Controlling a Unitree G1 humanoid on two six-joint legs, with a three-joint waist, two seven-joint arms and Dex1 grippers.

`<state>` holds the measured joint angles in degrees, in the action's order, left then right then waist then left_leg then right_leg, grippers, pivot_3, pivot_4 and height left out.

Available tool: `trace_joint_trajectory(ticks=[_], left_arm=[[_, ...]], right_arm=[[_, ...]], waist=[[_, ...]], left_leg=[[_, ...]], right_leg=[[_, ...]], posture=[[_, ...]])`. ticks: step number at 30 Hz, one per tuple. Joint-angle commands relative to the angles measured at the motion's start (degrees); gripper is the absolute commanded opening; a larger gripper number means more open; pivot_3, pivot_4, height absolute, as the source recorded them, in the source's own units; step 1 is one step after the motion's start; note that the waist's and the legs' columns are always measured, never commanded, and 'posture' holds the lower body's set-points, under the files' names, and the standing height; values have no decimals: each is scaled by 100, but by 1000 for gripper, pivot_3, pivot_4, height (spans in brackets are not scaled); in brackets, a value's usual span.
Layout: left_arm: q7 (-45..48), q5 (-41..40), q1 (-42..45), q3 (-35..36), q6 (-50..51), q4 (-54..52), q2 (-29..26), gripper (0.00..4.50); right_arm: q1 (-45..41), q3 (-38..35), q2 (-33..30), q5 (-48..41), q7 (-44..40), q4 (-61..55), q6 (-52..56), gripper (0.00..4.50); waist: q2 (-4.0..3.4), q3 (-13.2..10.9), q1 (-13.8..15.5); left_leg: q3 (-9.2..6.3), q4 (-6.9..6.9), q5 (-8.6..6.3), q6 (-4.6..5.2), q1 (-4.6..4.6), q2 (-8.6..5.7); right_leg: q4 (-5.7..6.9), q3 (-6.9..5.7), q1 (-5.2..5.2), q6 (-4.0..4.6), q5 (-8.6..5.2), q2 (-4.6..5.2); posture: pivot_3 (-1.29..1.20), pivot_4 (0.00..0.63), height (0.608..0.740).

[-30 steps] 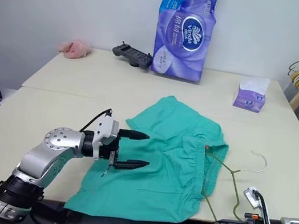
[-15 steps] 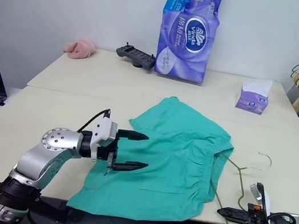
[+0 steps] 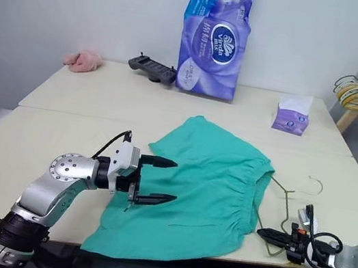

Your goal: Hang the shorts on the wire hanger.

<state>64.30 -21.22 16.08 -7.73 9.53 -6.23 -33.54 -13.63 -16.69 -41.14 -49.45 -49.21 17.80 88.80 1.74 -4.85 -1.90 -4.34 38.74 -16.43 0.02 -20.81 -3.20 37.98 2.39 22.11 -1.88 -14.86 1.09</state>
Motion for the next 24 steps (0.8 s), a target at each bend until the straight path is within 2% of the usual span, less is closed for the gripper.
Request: trace_joint_trajectory(ticks=[1, 8, 13, 17, 24], left_arm=[[9, -12, 100, 120, -74, -65, -39, 4462], [26, -14, 185, 79, -67, 18, 19, 4462], [24, -14, 195, 64, -89, 50, 49, 4462], [5, -8, 275, 26, -39, 43, 94, 4462], [-26, -25, 329, 31, 75, -60, 95, 4462]], right_arm=[[-503, 68, 174, 267, 38, 300, -660, 0], [-716, 270, -203, 238, -490, 153, -470, 0], [-702, 251, -543, -80, -956, -152, -158, 0], [-964, 210, -398, 3, -857, 43, -343, 0], [-1493, 437, -1, 685, -415, 1137, -1157, 0]], waist=[[31, 20, -55], [41, 31, -133], [-62, 18, -125], [-74, 21, -124], [-78, 23, 19]], left_leg=[[4, 0, 0, 0, 2, 3], [15, 1, 0, 0, 2, 3], [23, 1, -6, 11, -11, -8], [26, 0, -9, 16, -12, -7], [16, -2, -11, 16, -13, -12]], right_leg=[[-1, 4, 0, 2, 2, -2], [-13, 16, -2, 2, 25, -2], [-15, 24, 10, 3, 26, 8], [-14, 27, 13, 2, 25, 8], [-14, 17, 12, 6, 28, 10]], posture=[[5, 33, 740], [-6, 37, 740], [-16, 38, 740], [-17, 39, 740], [-9, 42, 740]])
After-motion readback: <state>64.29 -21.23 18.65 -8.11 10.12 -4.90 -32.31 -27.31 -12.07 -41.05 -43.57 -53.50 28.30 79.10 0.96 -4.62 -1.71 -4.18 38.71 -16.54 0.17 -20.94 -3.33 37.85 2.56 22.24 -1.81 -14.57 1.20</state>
